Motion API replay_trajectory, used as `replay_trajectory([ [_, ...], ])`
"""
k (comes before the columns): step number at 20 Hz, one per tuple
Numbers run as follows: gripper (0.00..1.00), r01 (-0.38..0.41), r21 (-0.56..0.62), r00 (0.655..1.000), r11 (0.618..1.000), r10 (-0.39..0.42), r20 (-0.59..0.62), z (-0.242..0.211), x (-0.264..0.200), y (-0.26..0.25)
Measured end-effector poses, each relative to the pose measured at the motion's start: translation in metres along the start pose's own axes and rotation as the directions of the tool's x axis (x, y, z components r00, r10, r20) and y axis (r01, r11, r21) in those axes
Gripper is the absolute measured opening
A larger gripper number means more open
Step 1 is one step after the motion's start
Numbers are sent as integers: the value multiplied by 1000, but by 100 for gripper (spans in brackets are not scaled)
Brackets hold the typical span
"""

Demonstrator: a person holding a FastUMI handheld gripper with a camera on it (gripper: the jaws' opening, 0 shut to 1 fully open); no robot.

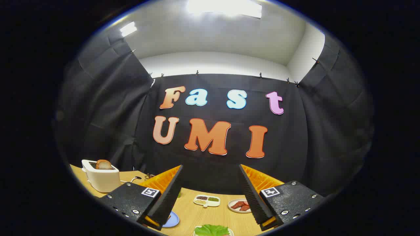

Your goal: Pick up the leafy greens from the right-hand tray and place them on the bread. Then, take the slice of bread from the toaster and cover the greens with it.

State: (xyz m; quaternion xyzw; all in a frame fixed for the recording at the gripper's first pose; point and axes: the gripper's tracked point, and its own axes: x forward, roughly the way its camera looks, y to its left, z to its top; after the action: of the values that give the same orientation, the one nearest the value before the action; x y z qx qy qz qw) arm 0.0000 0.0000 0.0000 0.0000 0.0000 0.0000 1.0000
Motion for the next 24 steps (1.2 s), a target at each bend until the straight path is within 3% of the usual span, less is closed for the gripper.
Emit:
replay_trajectory([
  [6,97,17,-32,1000,999,-17,-12,-1,1,-3],
  [14,97,-3,10,1000,1000,3,-25,5,1,3],
  [24,97,-28,60,992,998,35,-125,2,9,0],
])
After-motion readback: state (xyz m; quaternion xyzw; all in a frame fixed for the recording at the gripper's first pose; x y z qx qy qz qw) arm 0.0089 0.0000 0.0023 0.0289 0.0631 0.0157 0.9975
